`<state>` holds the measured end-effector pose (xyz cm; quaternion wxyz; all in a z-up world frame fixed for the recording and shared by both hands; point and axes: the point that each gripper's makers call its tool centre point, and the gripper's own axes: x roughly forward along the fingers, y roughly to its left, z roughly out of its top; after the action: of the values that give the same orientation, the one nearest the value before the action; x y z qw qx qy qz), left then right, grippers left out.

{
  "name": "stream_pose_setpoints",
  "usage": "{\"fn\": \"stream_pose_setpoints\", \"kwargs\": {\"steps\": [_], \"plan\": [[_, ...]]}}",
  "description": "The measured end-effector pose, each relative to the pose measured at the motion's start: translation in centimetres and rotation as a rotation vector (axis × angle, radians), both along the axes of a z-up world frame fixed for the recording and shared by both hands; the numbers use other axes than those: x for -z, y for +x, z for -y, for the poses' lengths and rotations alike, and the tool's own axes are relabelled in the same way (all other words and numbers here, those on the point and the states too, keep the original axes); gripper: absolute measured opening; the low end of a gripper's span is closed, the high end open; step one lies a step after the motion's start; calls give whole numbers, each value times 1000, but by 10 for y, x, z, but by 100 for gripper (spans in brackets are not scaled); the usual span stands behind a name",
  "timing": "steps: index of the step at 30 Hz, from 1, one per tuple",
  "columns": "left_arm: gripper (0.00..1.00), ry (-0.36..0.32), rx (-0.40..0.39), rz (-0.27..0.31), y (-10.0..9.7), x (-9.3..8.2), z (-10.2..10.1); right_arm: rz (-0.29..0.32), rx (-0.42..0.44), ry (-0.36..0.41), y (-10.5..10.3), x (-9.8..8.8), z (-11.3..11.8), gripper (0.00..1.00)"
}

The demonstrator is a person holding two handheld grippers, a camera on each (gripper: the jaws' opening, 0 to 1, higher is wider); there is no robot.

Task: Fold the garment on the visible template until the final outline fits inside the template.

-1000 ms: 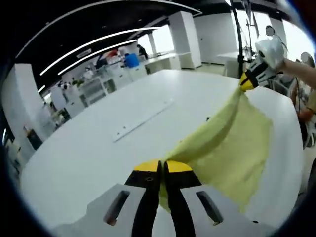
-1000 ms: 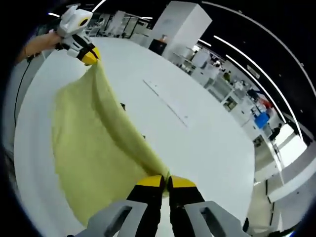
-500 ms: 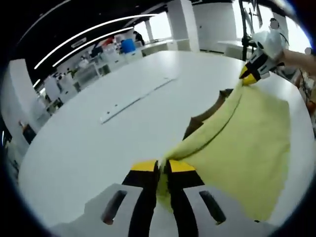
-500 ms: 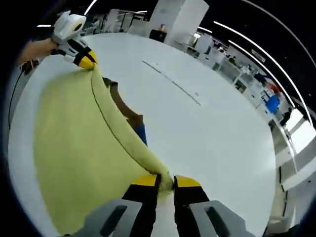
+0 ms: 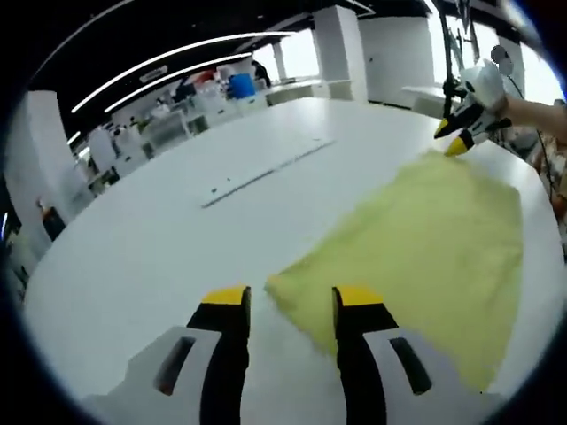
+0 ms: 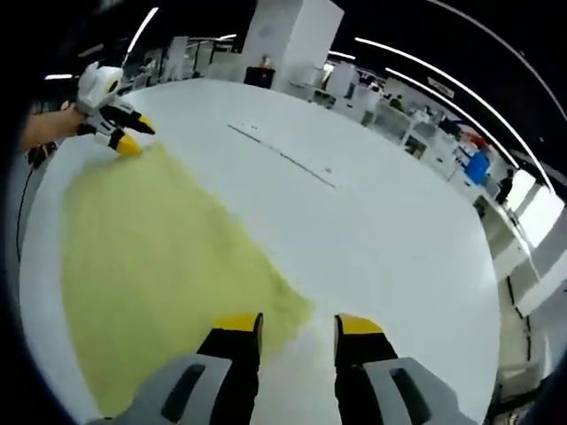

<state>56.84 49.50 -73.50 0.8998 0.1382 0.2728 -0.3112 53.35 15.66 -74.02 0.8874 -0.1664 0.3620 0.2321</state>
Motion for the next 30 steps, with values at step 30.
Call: {"fn": "stream_pose_setpoints", "kwargs": {"steps": [30], "plan": [[47,-335,53,-242,-152,7,-10,-213,63,312,-160,6,-23,41]]}}
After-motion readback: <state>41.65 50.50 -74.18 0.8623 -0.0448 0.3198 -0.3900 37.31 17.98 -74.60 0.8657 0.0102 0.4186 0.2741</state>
